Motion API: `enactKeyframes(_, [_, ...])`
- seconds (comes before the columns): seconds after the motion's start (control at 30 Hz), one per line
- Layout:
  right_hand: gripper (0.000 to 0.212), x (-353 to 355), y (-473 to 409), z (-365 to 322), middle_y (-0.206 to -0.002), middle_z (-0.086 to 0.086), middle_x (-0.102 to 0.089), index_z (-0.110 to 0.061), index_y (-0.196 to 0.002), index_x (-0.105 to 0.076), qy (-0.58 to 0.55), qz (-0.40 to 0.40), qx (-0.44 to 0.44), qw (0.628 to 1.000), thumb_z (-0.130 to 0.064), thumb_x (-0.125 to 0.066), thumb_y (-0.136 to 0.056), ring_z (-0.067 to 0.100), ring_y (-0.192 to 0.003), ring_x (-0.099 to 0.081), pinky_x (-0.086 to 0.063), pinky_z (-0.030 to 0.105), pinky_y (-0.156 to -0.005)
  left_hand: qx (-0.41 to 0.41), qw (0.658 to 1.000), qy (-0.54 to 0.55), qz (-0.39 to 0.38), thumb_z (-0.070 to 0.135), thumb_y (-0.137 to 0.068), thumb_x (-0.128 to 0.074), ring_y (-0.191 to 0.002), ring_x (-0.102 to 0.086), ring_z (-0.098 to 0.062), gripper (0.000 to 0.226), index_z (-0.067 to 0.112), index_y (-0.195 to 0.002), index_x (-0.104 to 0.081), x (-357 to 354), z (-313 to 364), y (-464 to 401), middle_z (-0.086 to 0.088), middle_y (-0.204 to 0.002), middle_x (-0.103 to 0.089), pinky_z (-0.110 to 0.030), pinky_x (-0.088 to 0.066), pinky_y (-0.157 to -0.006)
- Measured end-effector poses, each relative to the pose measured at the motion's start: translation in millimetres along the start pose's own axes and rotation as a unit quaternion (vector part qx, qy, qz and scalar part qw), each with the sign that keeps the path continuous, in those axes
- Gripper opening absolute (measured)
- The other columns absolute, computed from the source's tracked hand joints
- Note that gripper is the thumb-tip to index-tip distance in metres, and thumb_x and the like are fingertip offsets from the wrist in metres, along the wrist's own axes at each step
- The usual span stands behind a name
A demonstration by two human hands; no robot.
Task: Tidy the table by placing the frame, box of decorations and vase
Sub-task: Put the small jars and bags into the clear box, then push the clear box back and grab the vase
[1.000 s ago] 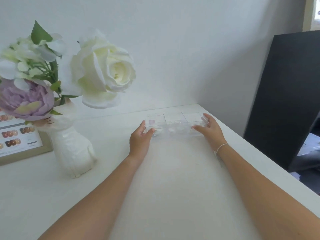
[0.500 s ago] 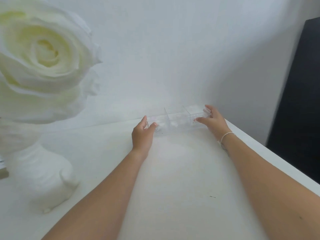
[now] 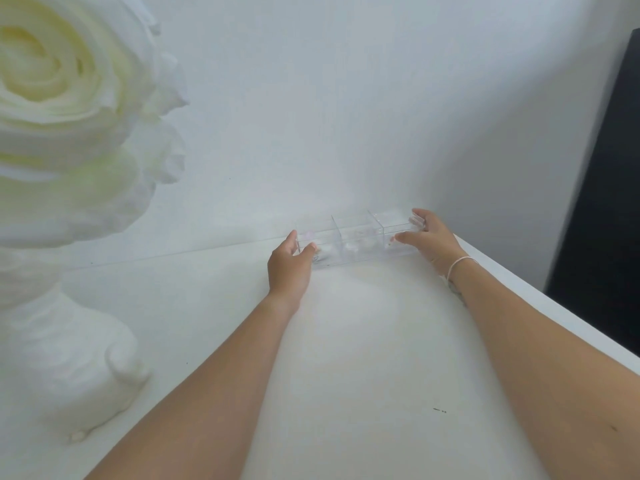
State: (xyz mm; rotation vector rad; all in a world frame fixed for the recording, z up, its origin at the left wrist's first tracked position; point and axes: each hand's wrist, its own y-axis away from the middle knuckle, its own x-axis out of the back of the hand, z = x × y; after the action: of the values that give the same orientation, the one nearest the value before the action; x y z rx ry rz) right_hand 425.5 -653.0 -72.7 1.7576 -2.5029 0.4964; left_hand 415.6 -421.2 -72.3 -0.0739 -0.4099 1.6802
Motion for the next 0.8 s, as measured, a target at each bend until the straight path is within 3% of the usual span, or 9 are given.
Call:
enactKeyframes(0.1, [0.071,0,-1,0,-0.145,0.002,-0.040,-0.024,-0.137,-0.035,0.007,-0.003,-0.009,1.000,-0.022,-0.069,-0.074,0.016,-0.128,-0.041,-0.030,0.025,-0.094,0.011,1.000,-0.002,-0.003,0.017,-0.087,-0.054,-0.059,-0.027,-0.003,0.044,0.036,-0.064,-0.023,-2,-2,-3,0.014,-0.069,-0.023,-0.019,-0.020,-0.056])
enactKeyframes(0.27, [0.074,-2,0,-1,-0.146,0.003,-0.038,-0.022,-0.140,-0.032,0.006,-0.009,-0.013,1.000,-0.018,-0.069,-0.075,0.015,-0.131,-0.039,-0.030,0.025,-0.099,0.010,1.000,-0.010,-0.002,0.018,-0.088,-0.054,-0.059,-0.029,-0.003,0.042,0.037,-0.064,-0.024,-3,-4,-4,0.014,-0.069,-0.023,-0.018,-0.022,-0.056])
enactKeyframes(0.33, [0.076,-2,2,-2,-0.147,0.002,-0.037,-0.021,-0.141,-0.030,0.012,-0.002,-0.013,1.000,-0.018,-0.069,-0.075,0.016,-0.131,-0.038,-0.029,0.024,-0.098,0.015,1.000,-0.010,-0.004,0.019,-0.088,-0.054,-0.063,-0.033,-0.003,0.031,0.034,-0.070,-0.033,-2,-6,-5,0.014,-0.072,-0.028,-0.018,-0.024,-0.059])
enactKeyframes(0.4, [0.079,-2,5,-4,-0.148,0.002,-0.035,-0.021,-0.143,-0.027,0.015,0.006,-0.010,1.000,-0.019,-0.069,-0.075,0.016,-0.132,-0.036,-0.027,0.023,-0.097,0.021,1.000,-0.007,-0.001,0.019,-0.087,-0.054,-0.074,-0.045,0.002,0.007,0.021,-0.086,-0.047,-1,-6,-4,0.010,-0.077,-0.042,-0.024,-0.035,-0.076])
enactKeyframes(0.43, [0.081,-2,7,-5,-0.148,0.002,-0.034,-0.021,-0.143,-0.025,0.012,0.011,-0.007,1.000,-0.019,-0.068,-0.075,0.016,-0.134,-0.035,-0.026,0.023,-0.097,0.022,1.000,-0.009,-0.004,0.020,-0.088,-0.054,-0.089,-0.053,0.001,0.011,0.017,-0.098,-0.053,-1,-6,-3,0.007,-0.089,-0.054,-0.026,-0.037,-0.087])
enactKeyframes(0.47, [0.081,-2,10,-5,-0.149,0.002,-0.033,-0.020,-0.144,-0.024,0.007,0.016,-0.004,1.000,-0.019,-0.068,-0.076,0.016,-0.135,-0.033,-0.026,0.023,-0.098,0.028,1.000,-0.008,-0.008,0.021,-0.088,-0.054,-0.112,-0.053,-0.005,0.030,0.012,-0.117,-0.054,0,-5,-2,0.001,-0.114,-0.059,-0.029,-0.036,-0.100])
enactKeyframes(0.53, [0.079,0,18,-7,-0.150,0.001,-0.032,-0.020,-0.144,-0.023,-0.003,0.035,0.004,0.999,-0.018,-0.066,-0.077,0.016,-0.136,-0.031,-0.026,0.025,-0.099,0.039,0.999,-0.012,-0.009,0.023,-0.089,-0.055,-0.136,-0.036,-0.013,0.055,0.012,-0.140,-0.037,1,1,5,-0.004,-0.146,-0.041,-0.033,-0.030,-0.112])
enactKeyframes(0.67, [0.071,3,41,-12,-0.148,-0.002,-0.035,-0.022,-0.143,-0.027,-0.008,0.090,0.013,0.996,-0.022,-0.061,-0.081,0.012,-0.136,-0.031,-0.027,0.028,-0.106,0.021,0.998,-0.046,-0.022,0.026,-0.090,-0.054,-0.137,-0.035,-0.015,0.056,0.006,-0.139,-0.037,7,6,19,-0.006,-0.148,-0.039,-0.034,-0.029,-0.113])
enactKeyframes(0.8, [0.064,2,71,-22,-0.144,-0.004,-0.040,-0.022,-0.141,-0.032,-0.012,0.111,0.024,0.993,-0.022,-0.060,-0.083,0.013,-0.132,-0.037,-0.029,0.025,-0.102,0.019,0.998,-0.049,-0.028,0.027,-0.090,-0.054,-0.136,-0.037,-0.016,0.057,0.016,-0.142,-0.034,19,10,42,-0.002,-0.148,-0.040,-0.028,-0.031,-0.109])
